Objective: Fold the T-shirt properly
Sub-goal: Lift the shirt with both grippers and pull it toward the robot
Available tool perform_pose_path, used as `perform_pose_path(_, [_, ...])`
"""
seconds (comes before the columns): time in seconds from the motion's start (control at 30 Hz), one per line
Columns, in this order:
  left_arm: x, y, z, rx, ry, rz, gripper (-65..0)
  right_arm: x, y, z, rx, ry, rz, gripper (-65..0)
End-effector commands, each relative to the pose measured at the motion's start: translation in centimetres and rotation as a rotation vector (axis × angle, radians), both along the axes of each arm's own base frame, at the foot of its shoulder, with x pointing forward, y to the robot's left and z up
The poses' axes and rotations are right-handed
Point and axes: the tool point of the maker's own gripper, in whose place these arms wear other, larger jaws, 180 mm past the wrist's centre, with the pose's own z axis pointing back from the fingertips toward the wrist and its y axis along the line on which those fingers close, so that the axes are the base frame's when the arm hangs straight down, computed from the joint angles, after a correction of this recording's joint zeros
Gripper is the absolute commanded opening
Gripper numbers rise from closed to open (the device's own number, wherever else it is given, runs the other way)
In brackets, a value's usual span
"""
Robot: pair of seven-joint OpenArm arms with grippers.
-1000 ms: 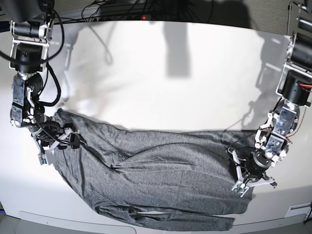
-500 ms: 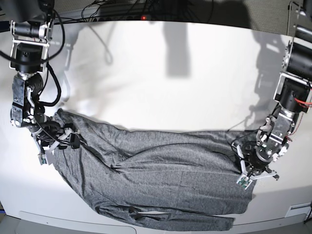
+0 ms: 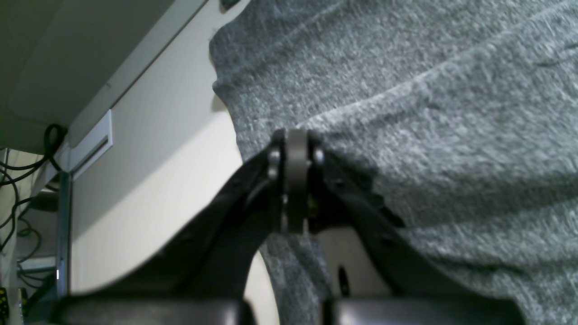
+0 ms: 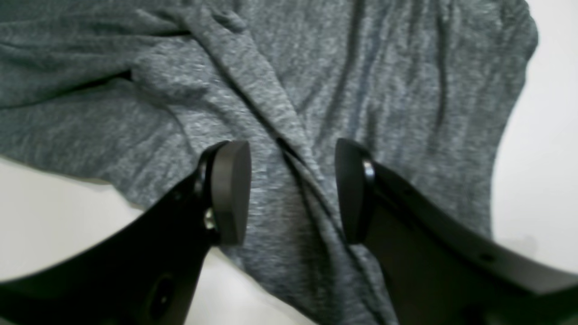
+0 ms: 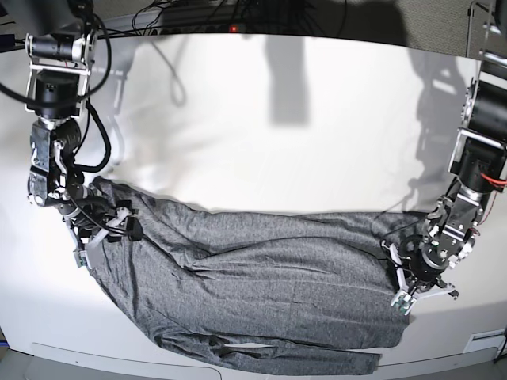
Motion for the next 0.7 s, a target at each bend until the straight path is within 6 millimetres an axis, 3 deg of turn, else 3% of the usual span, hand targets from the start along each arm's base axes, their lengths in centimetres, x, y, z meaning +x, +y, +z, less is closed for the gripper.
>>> perform_pose_path(0.0, [1.8,0.2,3.3,-0.013,-0.092,-0.006,-65.0,1.5,-0.6,2.6,0.009,-0.080,-0.009,-34.5])
perform_pose_path(0.07, [1.9,0.2,3.4,-0.015,-0.101,-0.010,-64.1,1.7,-0.6,2.8,0.013,-0.095,-0.011,-34.5])
perform_pose_path(0.13, [1.9,0.3,3.5,-0.013,-0.105,-0.005,-51.1,1.9,-0.6,3.1,0.018,-0.113,-0.014,-34.5])
perform_pose_path(0.2, [2.2,1.1,4.0,0.007,-0.139,0.034,-44.9,2.1,-0.6,3.5,0.024,-0.135,-0.018,-34.5])
perform_pose_path(0.4, [2.3,2.5,4.5,0.030,-0.168,0.083,-44.5,2.8,-0.5,4.9,0.056,-0.215,-0.033,-34.5])
perform_pose_path(0.53, [1.6,3.2,2.9,-0.081,-0.082,0.186,-44.5,3.1,-0.3,5.7,0.099,-0.242,-0.043,-34.5])
perform_pose_path(0.67, [0.3,2.7,0.8,-0.114,-0.037,0.197,-44.5,3.5,0.8,5.1,0.074,-0.200,-0.019,-34.5])
